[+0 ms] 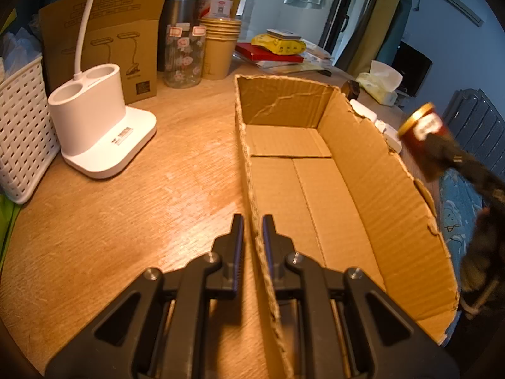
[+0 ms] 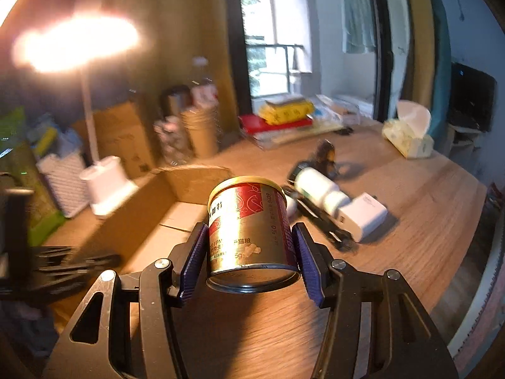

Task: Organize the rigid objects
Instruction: 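Carry the tin into the box and open the right tool, then move the right tool back to the white charger, then grasp the white charger with the right tool, then carry the charger into the box and release it beside the tin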

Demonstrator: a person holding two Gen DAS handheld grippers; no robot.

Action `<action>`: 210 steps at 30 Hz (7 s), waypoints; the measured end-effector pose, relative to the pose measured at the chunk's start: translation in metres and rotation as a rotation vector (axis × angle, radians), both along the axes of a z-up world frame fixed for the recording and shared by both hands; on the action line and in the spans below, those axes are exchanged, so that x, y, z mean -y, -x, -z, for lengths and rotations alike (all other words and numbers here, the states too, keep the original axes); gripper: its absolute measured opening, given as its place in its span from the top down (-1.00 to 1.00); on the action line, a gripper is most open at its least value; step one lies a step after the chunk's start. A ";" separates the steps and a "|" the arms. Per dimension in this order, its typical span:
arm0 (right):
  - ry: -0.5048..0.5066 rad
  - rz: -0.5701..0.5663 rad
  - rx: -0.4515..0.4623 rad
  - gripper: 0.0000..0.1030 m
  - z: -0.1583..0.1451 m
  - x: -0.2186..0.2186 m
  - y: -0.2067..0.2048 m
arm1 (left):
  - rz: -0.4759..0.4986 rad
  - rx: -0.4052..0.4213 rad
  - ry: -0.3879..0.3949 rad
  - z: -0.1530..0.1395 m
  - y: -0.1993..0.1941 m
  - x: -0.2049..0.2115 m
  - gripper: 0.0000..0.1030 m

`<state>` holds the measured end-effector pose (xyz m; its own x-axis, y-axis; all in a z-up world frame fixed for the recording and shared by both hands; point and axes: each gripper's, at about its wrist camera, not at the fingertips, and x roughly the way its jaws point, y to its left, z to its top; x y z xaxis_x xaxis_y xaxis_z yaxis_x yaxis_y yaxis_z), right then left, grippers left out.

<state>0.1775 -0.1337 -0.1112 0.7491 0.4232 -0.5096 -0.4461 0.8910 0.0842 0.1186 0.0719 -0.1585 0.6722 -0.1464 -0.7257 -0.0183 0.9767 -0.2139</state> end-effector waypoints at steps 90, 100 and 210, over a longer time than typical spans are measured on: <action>0.158 0.121 0.062 -0.40 0.027 0.071 -0.070 | 0.004 -0.028 0.020 0.006 -0.005 -0.002 0.72; 0.167 0.114 0.044 -0.40 0.033 0.079 -0.101 | 0.005 -0.030 0.021 0.007 -0.004 -0.002 0.72; 0.098 -0.382 0.077 -0.18 -0.026 -0.078 -0.004 | 0.010 -0.038 0.025 0.007 -0.004 0.000 0.73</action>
<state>0.1812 -0.0561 -0.0848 0.5846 0.6312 -0.5097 -0.7487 0.6617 -0.0392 0.1228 0.0717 -0.1658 0.6426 -0.1709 -0.7469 -0.0173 0.9713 -0.2371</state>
